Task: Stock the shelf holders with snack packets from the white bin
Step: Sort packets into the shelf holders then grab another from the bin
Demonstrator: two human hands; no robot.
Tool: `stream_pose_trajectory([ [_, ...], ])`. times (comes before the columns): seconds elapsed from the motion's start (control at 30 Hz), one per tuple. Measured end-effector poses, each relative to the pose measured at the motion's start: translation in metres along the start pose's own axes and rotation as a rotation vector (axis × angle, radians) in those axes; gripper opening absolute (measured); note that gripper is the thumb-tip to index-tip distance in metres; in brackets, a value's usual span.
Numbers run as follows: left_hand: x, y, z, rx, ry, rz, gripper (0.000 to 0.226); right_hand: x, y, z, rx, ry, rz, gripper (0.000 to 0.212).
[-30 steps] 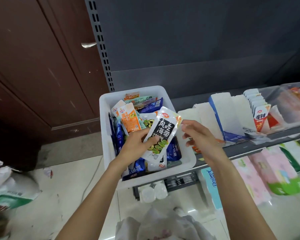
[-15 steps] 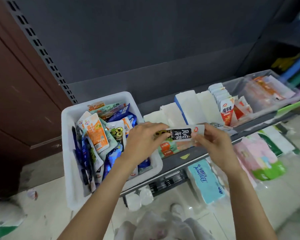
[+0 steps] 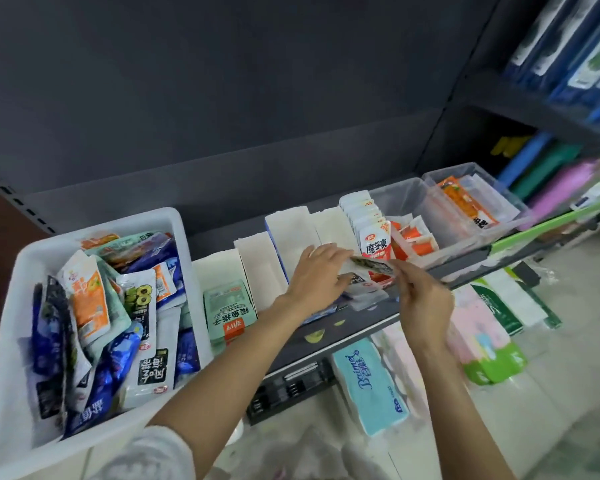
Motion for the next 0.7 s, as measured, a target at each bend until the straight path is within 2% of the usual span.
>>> stream_pose_trajectory([
  [0.1,-0.016,0.003,-0.006,0.016,-0.128,-0.096,0.046,-0.028,-0.008,0.006,0.051,0.045,-0.24,0.03],
  [0.2,-0.021,0.008,-0.01,0.02,-0.133,-0.099,0.04,-0.055,-0.008,0.006,0.231,0.131,-0.436,0.03],
  [0.3,-0.02,0.017,-0.011,0.004,-0.089,-0.079,0.034,-0.075,-0.002,0.017,0.253,0.277,-0.571,0.027],
  [0.37,-0.014,0.025,-0.014,0.016,-0.003,-0.059,0.031,-0.079,0.001,0.017,0.246,0.267,-0.582,0.033],
  [0.43,0.002,0.037,-0.021,0.056,0.103,0.051,0.028,-0.072,-0.002,0.003,0.241,0.153,-0.511,0.037],
  [0.53,0.035,0.076,-0.043,0.178,0.162,0.277,0.023,-0.062,-0.002,-0.039,0.227,-0.118,-0.452,0.027],
  [0.7,0.065,0.173,-0.112,0.376,0.035,0.463,0.026,-0.097,0.038,-0.138,0.233,-0.459,-0.686,0.027],
])
Point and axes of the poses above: each hand's wrist, its own y-axis away from the middle knuckle, its own x-axis out of the back of the hand, z = x × y, the point moved 6 cm from there along -y, towards the middle knuckle, and after that the axes turned 11 degrees about -y, right-handed, at the moved point
